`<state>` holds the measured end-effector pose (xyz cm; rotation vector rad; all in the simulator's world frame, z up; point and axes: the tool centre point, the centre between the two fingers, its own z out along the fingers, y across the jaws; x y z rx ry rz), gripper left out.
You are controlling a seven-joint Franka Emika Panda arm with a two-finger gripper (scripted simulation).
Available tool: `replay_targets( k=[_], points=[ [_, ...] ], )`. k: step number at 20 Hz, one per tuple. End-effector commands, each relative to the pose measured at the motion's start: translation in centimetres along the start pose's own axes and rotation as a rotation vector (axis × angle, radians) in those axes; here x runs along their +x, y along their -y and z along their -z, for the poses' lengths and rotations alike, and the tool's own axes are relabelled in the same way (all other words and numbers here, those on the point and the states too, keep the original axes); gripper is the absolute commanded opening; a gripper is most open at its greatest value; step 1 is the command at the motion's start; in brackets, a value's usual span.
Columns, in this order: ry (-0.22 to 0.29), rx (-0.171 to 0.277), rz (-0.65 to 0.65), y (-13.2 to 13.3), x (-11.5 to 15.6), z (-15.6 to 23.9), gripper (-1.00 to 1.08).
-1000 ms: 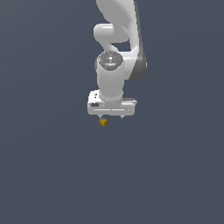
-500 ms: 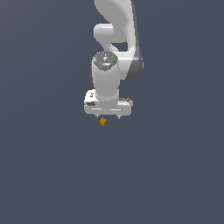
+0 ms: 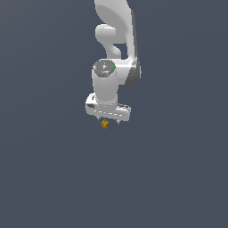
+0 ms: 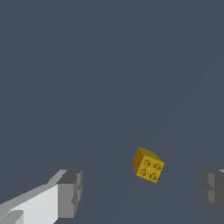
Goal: Pick up the object and move it to a goal position.
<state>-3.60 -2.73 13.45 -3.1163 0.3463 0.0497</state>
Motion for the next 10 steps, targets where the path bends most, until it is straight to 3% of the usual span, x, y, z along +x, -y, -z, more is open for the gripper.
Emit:
replay_targets(
  k=[1, 10],
  points=[
    [-0.005, 0.002, -0.066, -0.6, -0.6, -1.2, 1.00],
    [-0.024, 0.005, -0.291, -2.7, -2.8, -5.0, 1.00]
  ],
)
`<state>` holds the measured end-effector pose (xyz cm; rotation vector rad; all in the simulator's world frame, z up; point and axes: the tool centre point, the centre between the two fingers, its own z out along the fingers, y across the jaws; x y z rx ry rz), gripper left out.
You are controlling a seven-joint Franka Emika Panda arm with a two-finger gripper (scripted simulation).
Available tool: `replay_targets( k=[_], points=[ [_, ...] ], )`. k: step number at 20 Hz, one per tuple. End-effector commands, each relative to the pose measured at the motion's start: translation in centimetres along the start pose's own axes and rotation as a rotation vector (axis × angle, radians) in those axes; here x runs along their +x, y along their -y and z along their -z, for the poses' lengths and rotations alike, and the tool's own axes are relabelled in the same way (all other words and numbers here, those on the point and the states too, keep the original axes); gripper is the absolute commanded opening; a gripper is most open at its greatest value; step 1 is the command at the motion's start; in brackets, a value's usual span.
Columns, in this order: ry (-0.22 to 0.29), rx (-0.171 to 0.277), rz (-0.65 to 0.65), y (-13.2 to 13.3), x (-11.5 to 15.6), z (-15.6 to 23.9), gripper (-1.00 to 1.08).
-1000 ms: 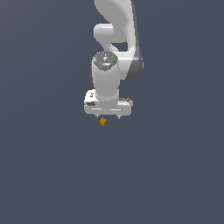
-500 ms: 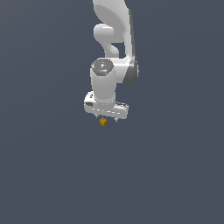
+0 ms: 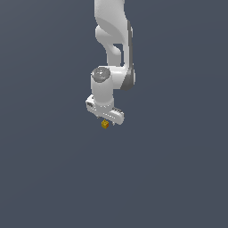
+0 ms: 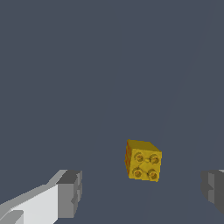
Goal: Pick up the object and move it to a goal position.
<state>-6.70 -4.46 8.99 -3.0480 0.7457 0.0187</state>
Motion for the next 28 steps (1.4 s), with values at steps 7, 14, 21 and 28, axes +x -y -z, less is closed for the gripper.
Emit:
replay_targets(
  k=[7, 14, 21, 28],
  points=[
    [-0.012, 0.000, -0.113, -1.4, -0.9, -1.7, 1.00],
    [-0.011, 0.000, -0.115, -1.4, -1.0, -2.0, 1.00],
    [-0.012, 0.000, -0.119, -1.5, -1.0, -4.6, 1.00],
    [-0.012, 0.000, -0.120, -1.5, -1.0, -6.7, 1.00]
  ],
)
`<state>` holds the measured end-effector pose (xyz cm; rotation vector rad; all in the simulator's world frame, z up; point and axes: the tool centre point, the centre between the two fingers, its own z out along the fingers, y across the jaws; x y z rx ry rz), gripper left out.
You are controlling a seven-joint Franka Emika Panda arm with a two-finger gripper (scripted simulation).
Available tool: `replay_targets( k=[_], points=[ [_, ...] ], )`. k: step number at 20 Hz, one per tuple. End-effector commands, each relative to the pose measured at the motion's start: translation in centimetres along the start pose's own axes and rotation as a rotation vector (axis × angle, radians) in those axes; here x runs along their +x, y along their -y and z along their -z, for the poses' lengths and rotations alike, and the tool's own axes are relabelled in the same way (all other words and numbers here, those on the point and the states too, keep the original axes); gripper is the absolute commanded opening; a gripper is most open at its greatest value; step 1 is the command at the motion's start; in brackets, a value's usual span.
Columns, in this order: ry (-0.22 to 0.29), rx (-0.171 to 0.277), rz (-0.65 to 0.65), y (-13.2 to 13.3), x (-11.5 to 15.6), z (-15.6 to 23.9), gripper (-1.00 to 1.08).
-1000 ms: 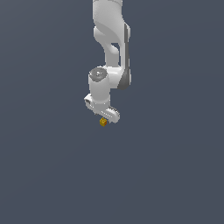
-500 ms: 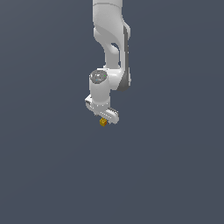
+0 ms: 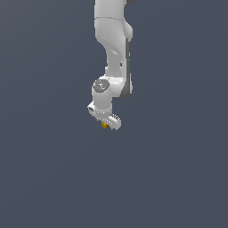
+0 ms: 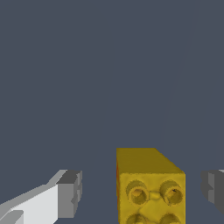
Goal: Pick up the object and move it to a goal position.
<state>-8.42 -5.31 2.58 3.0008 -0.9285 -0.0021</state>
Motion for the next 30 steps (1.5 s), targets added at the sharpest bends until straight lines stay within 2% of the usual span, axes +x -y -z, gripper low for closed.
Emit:
replay_targets(
  k=[1, 2, 3, 14, 19, 25, 30],
  points=[
    [-0.001, 0.001, 0.000, 0.0, 0.0, -0.4, 1.00],
    [-0.001, 0.001, 0.000, 0.0, 0.0, -0.4, 1.00],
    [-0.001, 0.001, 0.000, 0.0, 0.0, -0.4, -1.00],
    [-0.002, 0.001, 0.000, 0.1, 0.1, -0.3, -1.00],
    [-0.033, 0.012, -0.011, 0.5, 1.2, 0.0, -1.00],
    [-0.132, 0.046, -0.042, 1.7, 4.5, 1.4, -1.00],
    [-0.269, 0.094, -0.087, 3.2, 9.1, 4.0, -1.00]
  ],
)
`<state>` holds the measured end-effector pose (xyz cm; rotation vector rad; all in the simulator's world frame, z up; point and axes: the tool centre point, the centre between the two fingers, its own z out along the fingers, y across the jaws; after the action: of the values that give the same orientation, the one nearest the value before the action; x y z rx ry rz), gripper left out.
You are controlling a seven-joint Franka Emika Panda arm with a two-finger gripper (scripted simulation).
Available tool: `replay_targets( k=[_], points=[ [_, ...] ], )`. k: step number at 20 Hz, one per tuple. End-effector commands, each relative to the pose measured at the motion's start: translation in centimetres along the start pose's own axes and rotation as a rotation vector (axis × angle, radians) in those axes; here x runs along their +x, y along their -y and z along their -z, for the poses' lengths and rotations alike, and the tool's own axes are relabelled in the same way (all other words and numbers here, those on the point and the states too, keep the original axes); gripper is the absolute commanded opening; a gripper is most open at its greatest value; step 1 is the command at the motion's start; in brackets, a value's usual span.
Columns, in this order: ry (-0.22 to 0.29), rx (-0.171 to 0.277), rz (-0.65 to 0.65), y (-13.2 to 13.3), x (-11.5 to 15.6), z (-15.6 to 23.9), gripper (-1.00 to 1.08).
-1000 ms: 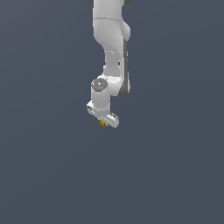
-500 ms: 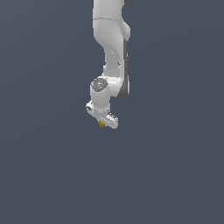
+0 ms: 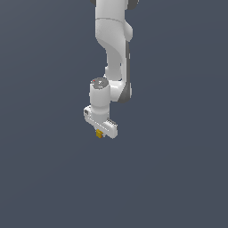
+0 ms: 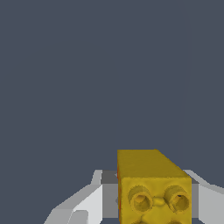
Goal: Pick up the object and move it to a goal position.
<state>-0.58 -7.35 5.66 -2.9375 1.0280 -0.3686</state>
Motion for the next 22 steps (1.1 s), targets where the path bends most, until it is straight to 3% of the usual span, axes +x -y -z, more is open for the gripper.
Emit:
replay_targets(
  k=[1, 12, 22],
  points=[
    [-0.077, 0.028, -0.024, 1.1, 2.7, 1.0, -1.00],
    [-0.458, 0.160, -0.145, 4.8, 14.7, 9.2, -1.00],
    [-0.748, 0.258, -0.237, 5.8, 21.4, 18.5, -1.00]
  ],
)
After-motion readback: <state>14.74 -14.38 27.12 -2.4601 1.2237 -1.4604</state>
